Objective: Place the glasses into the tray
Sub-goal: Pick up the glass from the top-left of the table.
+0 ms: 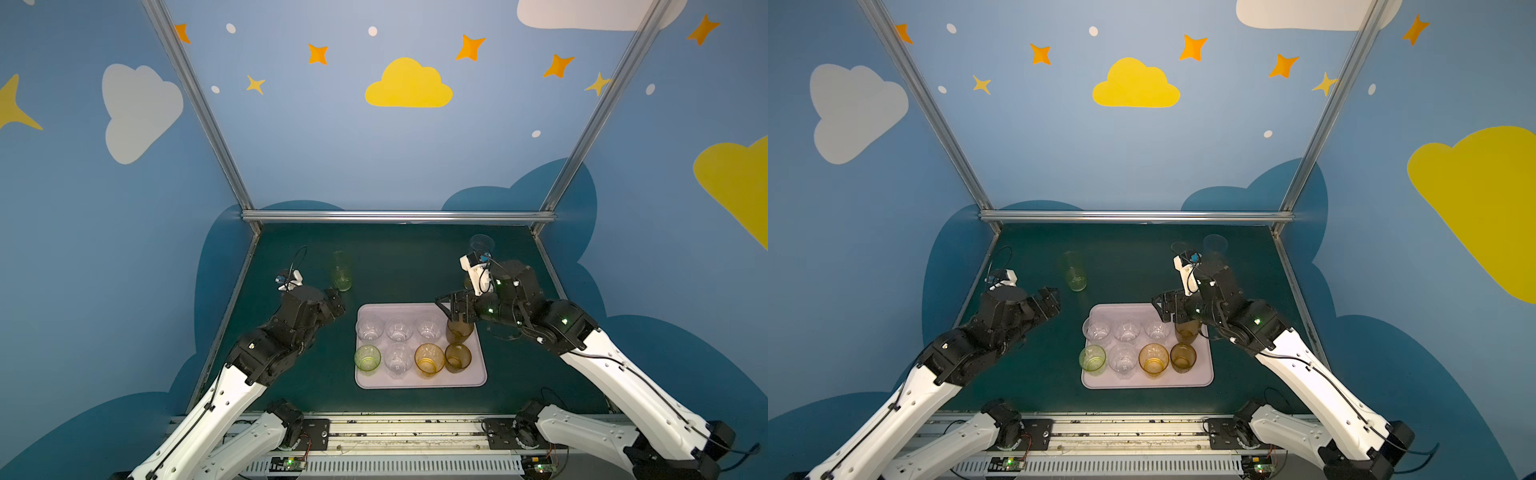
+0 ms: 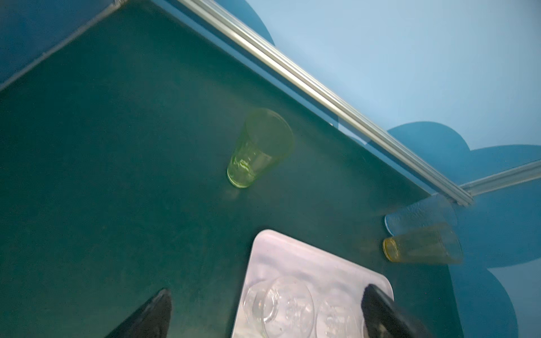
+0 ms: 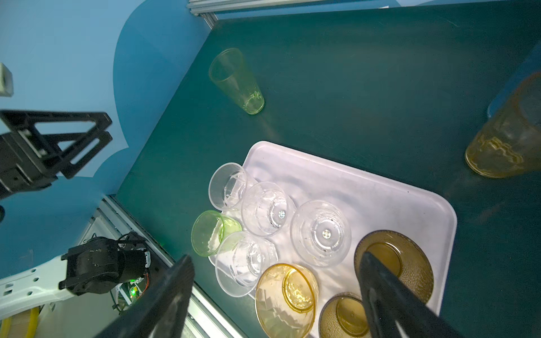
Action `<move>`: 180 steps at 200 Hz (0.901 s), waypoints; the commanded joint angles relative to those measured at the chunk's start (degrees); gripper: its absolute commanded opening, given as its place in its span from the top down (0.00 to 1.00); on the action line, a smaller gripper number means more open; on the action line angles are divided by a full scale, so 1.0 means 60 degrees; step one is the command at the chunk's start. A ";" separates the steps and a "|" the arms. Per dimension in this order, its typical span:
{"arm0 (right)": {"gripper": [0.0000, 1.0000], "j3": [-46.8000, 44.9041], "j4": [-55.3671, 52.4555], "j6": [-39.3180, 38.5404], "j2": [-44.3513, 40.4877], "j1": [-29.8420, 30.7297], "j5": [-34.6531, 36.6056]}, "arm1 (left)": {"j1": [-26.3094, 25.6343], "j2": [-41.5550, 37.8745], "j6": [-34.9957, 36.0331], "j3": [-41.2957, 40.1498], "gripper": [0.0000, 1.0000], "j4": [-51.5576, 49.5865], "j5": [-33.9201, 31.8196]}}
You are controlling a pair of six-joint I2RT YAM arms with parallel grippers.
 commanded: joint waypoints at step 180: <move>0.13 -0.1663 -0.0241 -0.0637 -0.2481 -0.1558 -0.0447 | 0.4429 0.3143 0.0872 0.0637 0.03 0.1702 0.3199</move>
